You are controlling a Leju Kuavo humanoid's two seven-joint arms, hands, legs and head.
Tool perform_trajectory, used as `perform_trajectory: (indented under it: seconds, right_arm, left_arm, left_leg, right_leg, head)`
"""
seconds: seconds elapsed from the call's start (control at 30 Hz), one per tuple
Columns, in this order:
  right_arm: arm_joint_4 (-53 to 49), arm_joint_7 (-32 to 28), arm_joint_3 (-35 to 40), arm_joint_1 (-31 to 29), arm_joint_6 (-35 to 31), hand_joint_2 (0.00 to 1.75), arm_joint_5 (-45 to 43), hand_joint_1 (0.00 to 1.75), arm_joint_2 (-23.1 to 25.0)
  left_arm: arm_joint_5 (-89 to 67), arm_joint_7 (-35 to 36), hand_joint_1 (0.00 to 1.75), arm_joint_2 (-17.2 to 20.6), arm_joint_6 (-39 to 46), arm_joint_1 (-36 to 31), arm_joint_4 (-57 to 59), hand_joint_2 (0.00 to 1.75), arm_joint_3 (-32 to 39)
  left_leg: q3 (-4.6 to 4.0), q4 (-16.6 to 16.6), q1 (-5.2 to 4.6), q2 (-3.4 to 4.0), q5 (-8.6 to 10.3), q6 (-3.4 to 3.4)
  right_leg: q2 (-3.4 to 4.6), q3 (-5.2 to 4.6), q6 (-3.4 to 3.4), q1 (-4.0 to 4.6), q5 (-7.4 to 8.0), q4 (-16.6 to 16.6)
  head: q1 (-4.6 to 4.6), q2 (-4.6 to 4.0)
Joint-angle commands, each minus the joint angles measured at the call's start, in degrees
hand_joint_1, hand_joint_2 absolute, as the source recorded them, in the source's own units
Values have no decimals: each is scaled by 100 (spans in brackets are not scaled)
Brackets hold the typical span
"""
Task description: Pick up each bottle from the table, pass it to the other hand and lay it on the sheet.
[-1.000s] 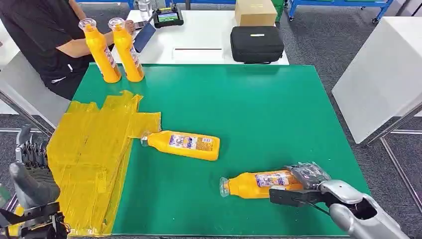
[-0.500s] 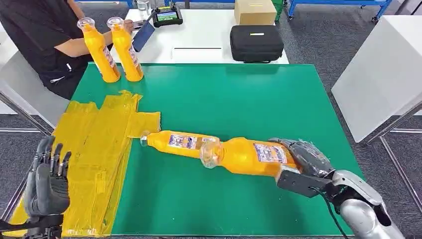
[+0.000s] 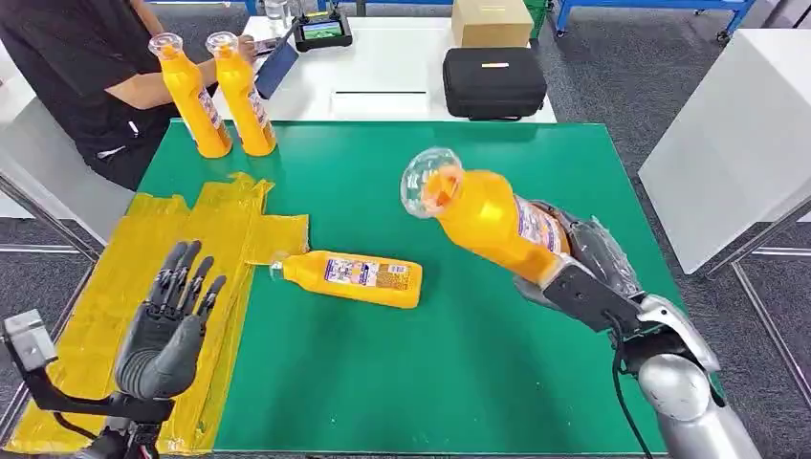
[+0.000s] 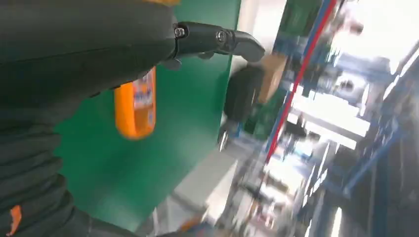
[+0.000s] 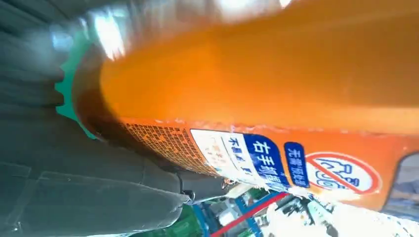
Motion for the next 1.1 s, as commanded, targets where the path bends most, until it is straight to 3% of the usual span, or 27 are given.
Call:
perform_trajectory:
  seconds: [0.03, 0.2, 0.53, 0.73, 1.1]
  right_arm:
    - [1539, 546, 819, -1232, -131, 175, -51, 175, 1234]
    - [2308, 860, 1582, -2054, -278, 175, -395, 175, 1504]
    - [2587, 1077, 2216, -2361, -235, 175, -587, 175, 1939]
    - [2532, 1109, 2294, -2338, -228, 175, -605, 175, 1913]
    - [1810, 1215, 3267, -1833, 111, 175, -533, 175, 2046]
  left_arm:
    - [-115, 259, 0, -10, -152, -1022, 642, 175, -1110]
    - [-108, 482, 0, -117, 7, -1534, 702, 175, -1508]
    - [-81, 567, 0, -143, 167, -1699, 794, 175, -1439]
    - [-71, 567, 0, -121, 200, -1630, 782, 175, -1400]
    - [-393, 85, 0, -149, 999, -1360, 447, 175, -823]
  left_leg:
    - [23, -10, 6, 28, 1, -23]
    - [15, 0, 5, 43, 5, -35]
    - [13, -3, 3, 15, 9, -32]
    - [8, -1, 3, 5, 11, -31]
    - [17, -4, 12, 3, 4, -42]
  right_leg:
    - [18, 17, -3, 5, 9, -11]
    - [32, 5, -3, 4, 10, 5]
    - [11, 5, -3, 2, 2, 7]
    - [2, 4, -1, 2, 2, 6]
    - [-2, 14, -5, 10, -5, 3]
  head:
    - [-2, 0]
    - [-2, 0]
    - [0, 0]
    - [2, 0]
    - [0, -2]
